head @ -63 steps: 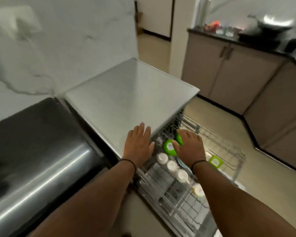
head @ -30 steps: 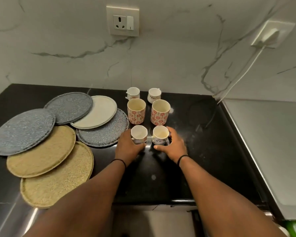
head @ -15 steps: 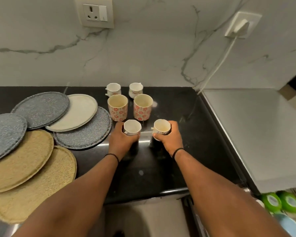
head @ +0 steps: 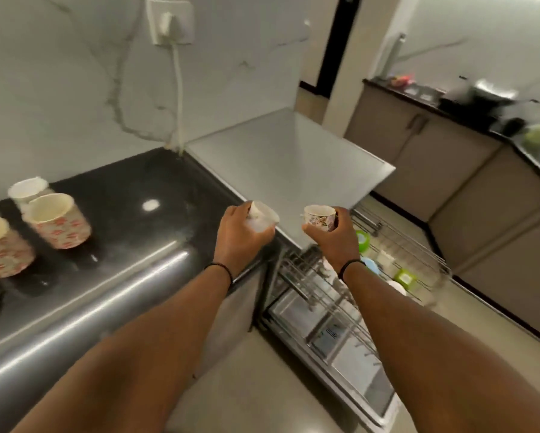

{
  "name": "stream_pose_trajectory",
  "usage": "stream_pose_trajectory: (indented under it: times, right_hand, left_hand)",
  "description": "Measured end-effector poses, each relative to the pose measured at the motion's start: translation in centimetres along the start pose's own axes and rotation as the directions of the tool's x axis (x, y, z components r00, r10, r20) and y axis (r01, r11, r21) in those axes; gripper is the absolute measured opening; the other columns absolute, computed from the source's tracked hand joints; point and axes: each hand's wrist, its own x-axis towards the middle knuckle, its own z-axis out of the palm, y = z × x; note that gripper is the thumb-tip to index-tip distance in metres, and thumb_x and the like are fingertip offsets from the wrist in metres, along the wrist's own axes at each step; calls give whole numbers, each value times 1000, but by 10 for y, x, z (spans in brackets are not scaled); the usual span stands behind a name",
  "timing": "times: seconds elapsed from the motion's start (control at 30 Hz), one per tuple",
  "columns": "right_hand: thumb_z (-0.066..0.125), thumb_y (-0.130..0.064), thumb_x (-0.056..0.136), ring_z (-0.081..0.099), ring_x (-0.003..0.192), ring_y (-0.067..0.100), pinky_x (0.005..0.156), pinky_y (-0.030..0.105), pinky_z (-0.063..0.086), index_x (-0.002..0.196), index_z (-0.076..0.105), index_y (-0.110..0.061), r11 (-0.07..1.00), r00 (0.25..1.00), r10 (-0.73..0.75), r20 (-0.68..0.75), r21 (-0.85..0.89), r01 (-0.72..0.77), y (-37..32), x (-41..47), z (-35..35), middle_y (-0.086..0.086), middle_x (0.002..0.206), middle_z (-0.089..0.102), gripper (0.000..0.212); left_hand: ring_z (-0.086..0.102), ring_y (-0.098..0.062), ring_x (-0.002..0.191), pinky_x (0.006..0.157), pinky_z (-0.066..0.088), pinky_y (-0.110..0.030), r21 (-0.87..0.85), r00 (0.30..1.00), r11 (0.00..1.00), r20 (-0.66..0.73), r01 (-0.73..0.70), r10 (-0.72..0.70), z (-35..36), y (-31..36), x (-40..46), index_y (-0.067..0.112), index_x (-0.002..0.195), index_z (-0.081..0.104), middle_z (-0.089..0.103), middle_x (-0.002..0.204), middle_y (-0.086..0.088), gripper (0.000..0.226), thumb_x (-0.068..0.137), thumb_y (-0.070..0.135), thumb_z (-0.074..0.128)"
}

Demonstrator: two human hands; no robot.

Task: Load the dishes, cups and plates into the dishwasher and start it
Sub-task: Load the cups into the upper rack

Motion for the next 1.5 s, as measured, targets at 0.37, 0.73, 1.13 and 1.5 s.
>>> stream_pose_trajectory:
  times: [0.37, 0.73, 1.13, 1.5]
  right_hand:
    - [85, -35, 70, 63, 88, 22, 76, 39, 54, 117, 44, -20, 982, 973, 142, -181, -99, -162, 135, -15, -223, 2, 101, 63, 65]
    - [83, -37, 71, 58, 90, 17, 74, 32, 49, 118, 45, -23, 953, 955, 260, -140, -119, -277, 197, -14, -255, -4, 100, 59, 62]
    - [83, -44, 68, 61, 91, 22, 77, 42, 55, 115, 40, -30, 848, 879, 464, -112, -231, -477, 237, 38, -188, 0, 107, 59, 66]
    - [72, -51, 70, 52, 108, 34, 86, 43, 46, 125, 48, -24, 668, 894, 424, 143, -716, -202, 315, 74, -61, 9, 118, 58, 66]
  left_hand:
    - [62, -25, 89, 69, 46, -28, 117, 959, 991, 282, -69, 33, 193, 101, -56, 17, 102, 63, 64, 95, -8, 47, 67, 44, 78]
    - [60, -21, 87, 69, 47, -28, 221, 907, 974, 418, -58, -41, 258, 94, -50, 25, 105, 62, 59, 98, -3, 54, 58, 47, 78]
    - [57, -37, 96, 75, 50, -39, 396, 804, 918, 549, -10, -228, 316, 25, 1, 12, 109, 45, 57, 107, -17, 67, 60, 36, 83]
    - [57, -42, 105, 86, 48, -45, 634, 758, 735, 595, -240, -266, 362, -65, 38, 25, 130, 50, 41, 129, -18, 58, 77, 27, 74]
